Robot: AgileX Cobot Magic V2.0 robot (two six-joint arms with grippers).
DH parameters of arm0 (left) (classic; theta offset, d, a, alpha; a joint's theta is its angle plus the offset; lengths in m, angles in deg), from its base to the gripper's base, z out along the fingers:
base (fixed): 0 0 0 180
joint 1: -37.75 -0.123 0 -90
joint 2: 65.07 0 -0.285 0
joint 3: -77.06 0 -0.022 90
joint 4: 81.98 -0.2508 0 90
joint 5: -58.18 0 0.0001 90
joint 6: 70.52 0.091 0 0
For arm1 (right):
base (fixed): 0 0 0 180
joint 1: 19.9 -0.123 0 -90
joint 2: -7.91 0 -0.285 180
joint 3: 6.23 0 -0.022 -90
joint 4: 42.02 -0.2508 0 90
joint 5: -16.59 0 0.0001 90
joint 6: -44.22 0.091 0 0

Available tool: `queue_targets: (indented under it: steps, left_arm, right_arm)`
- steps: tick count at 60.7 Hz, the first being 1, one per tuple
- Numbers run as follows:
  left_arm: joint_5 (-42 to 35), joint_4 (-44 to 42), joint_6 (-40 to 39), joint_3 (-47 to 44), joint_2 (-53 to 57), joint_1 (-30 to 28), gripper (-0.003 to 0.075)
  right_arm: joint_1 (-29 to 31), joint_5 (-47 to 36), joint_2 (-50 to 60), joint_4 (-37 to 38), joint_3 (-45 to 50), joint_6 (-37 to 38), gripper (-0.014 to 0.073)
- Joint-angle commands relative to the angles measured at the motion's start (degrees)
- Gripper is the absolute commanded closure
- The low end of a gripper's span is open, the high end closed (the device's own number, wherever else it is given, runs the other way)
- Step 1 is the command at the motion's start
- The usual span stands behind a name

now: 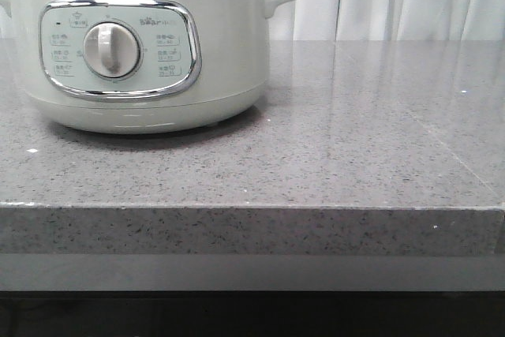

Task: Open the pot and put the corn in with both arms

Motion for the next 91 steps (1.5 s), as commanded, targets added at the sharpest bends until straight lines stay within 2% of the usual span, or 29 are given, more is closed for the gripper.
queue_targets:
  steps: [1, 14, 27, 91]
  left_arm:
    - [-9.3, 0.3, -0.1, -3.0, 0.8, -3.6, 0.0738]
    - [-14.1, 0.3, -0.1, -14.3, 0.8, -10.9, 0.0738]
    - [-9.4, 1.7, -0.1, -16.5, 1.4, -14.4, 0.0738]
    - [-9.3, 1.7, -0.1, -16.5, 1.4, -14.4, 0.0738]
  right_arm:
    - [0.2, -4.8, -0.3, 0.3, -1.6, -0.4, 0.0662]
    - [0.2, -4.8, -0.3, 0.3, -1.6, -0.4, 0.0662]
    - [0.2, -4.8, -0.3, 0.3, -1.6, -0.4, 0.0662]
    - [0.2, -4.8, -0.3, 0.3, -1.6, -0.4, 0.0662]
